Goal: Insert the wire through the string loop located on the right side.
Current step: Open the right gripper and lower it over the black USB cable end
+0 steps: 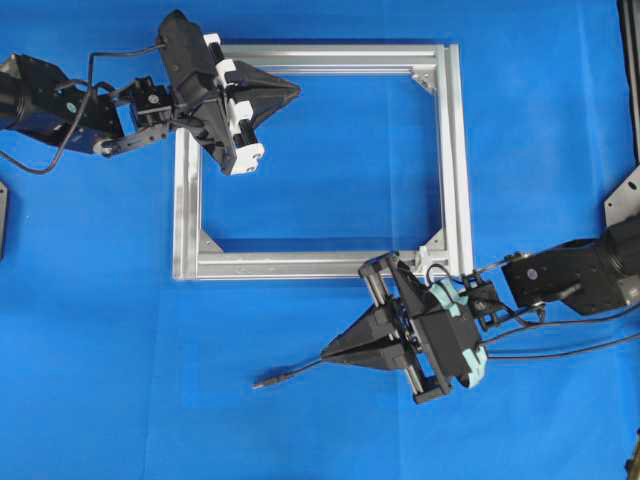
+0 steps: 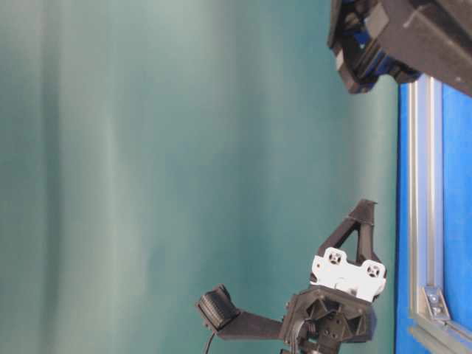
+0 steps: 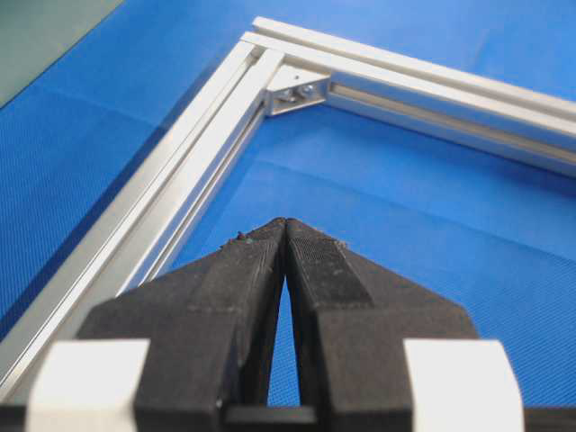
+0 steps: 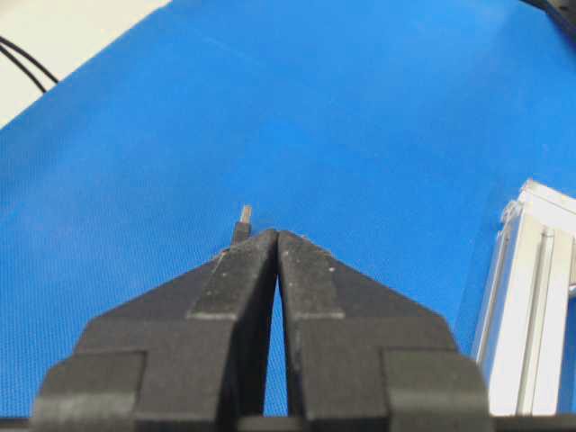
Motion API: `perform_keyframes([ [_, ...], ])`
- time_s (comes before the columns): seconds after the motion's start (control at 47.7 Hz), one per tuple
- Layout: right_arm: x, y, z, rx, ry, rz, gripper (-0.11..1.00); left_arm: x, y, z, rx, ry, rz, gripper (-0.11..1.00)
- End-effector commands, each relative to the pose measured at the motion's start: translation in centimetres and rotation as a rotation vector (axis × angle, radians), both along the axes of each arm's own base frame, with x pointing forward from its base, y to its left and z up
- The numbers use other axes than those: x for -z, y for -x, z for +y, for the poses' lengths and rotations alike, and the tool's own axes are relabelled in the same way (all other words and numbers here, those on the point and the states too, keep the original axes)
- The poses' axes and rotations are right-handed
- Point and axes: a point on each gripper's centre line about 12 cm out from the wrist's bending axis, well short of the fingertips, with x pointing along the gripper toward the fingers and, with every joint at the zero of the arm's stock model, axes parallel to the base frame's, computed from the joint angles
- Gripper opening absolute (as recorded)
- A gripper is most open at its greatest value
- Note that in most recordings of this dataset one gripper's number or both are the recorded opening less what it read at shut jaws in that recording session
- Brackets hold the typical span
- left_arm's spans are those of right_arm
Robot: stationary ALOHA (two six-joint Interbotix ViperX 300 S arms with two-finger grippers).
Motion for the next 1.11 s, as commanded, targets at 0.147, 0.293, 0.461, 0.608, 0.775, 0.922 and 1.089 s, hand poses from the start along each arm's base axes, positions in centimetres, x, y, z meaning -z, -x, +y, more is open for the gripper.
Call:
perform_keyframes([
  [0.147,-1.1,-0.3,0.5,-0.008,-0.001,-0.001,-0.06,-1.4,-0.4,-0.5,0.030,-0.011,0.000,0.02],
  [0.293,-1.0,-0.2,0.6,-0.008,-0.012,0.011,-0.06,-1.4,-0.5,-0.5,0.030,-0.012,-0.003,0.02],
  [0.461,-1.1,-0.3,0.7,-0.002,-0.064,0.016,-0.06,-1.4,-0.4,-0.5,0.030,-0.012,-0.001,0.02],
  [0.608,-1.3,-0.3,0.8,-0.004,-0.084,0.005,-0.05,-1.4,-0.4,-0.3,0.028,-0.014,-0.002,0.02],
  [0.775,-1.5,-0.5,1.1,-0.008,-0.098,0.001,0.18,-1.4,-0.3,-0.3,0.026,-0.013,-0.001,0.02],
  [0.922,-1.4,-0.9,1.4,-0.004,-0.126,0.006,0.60,-1.2,-0.1,-0.4,0.026,-0.012,0.005,0.02],
  [1.089,-1.3,-1.2,1.4,0.003,-0.131,0.011,0.91,-1.2,-0.1,-0.4,0.026,-0.012,0.005,0.02],
])
